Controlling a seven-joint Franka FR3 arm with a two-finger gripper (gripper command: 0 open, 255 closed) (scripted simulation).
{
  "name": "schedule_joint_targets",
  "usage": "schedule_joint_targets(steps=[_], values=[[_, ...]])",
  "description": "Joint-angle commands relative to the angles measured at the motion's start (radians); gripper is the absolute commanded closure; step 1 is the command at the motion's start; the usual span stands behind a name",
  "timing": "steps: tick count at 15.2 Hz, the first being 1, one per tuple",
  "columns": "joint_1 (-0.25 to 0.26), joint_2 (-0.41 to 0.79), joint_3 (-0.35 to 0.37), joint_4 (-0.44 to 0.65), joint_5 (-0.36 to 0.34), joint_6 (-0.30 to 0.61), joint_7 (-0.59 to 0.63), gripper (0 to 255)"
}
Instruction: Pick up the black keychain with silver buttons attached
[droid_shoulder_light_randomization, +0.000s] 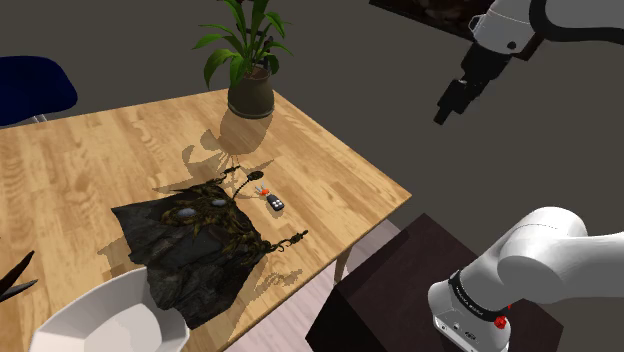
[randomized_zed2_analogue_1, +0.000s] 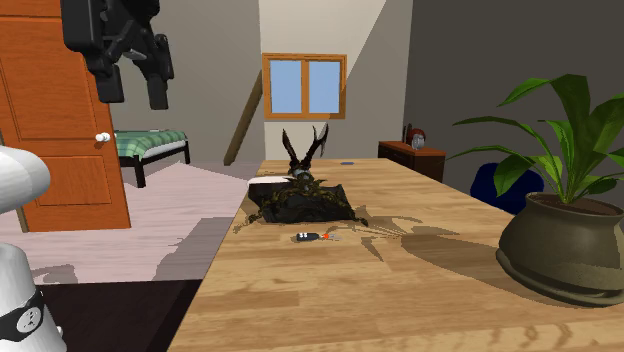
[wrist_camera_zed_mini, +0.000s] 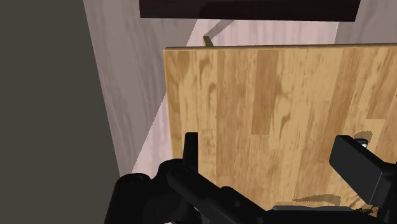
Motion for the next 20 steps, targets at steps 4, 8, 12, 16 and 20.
schedule_joint_targets(steps=[4,8,12,16,20], values=[[0.014,0.039,0.042,-0.040,0.031,0.073,0.060,0],[0.033,0.110,0.099,-0.076,0.067,0.174,0.138,0],[0.050,0.202,0.155,-0.090,0.097,0.276,0.214,0],[0.064,0.313,0.211,-0.082,0.115,0.375,0.290,0],[0.073,0.440,0.264,-0.052,0.119,0.468,0.368,0]])
